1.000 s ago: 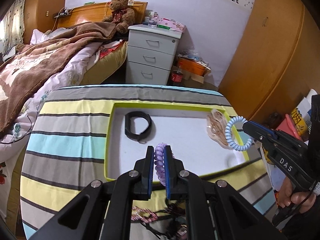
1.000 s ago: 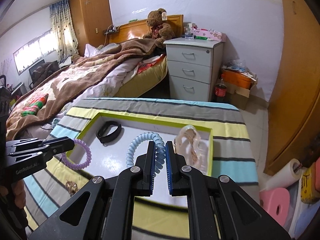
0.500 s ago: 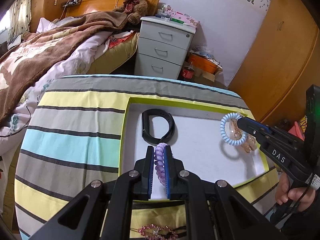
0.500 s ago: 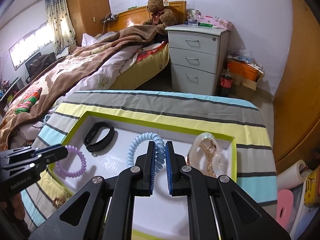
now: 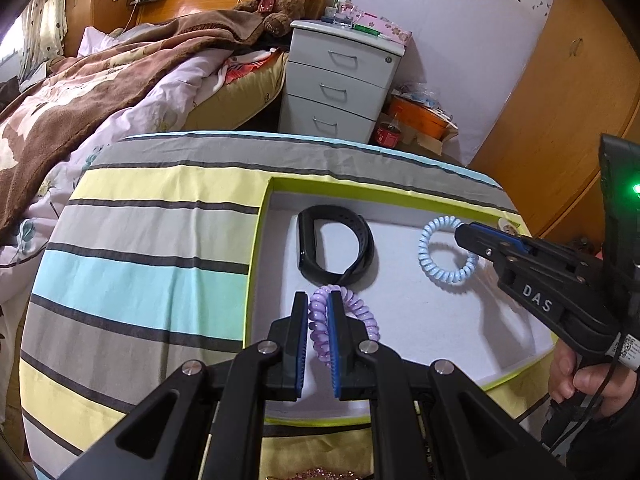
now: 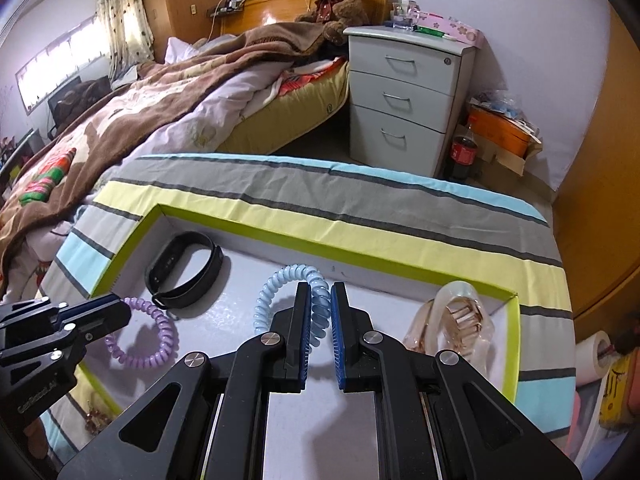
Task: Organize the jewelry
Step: 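Lower both coil hair ties into the green lid and open both grippers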
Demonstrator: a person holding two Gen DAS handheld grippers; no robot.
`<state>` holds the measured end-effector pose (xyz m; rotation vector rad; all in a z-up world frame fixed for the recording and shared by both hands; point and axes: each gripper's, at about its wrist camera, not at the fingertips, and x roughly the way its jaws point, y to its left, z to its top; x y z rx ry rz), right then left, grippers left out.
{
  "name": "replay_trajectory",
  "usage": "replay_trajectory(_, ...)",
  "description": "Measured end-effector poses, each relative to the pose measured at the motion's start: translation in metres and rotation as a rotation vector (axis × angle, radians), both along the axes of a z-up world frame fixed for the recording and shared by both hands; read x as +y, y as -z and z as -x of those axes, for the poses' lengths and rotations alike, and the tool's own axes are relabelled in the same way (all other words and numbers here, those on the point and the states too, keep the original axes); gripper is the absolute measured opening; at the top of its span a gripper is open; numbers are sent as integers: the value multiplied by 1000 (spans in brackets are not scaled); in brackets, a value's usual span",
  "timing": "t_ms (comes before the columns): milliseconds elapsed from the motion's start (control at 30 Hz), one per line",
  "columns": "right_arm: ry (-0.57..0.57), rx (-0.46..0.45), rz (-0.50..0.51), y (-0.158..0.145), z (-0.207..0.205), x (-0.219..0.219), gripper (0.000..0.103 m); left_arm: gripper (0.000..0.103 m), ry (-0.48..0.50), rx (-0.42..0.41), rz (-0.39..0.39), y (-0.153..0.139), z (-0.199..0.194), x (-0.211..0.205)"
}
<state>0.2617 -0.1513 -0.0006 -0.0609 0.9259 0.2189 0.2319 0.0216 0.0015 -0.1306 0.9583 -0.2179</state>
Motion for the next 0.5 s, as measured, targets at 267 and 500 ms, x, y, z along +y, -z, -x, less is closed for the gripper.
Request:
replay_trajectory(267,-15,17,48,8,-6,9,10,10,-19,28,-18,7,-4,2)
replay_trajectory(500,-18,20,66,10,-8,10,10,10,-28,29,-22,8,-3,3)
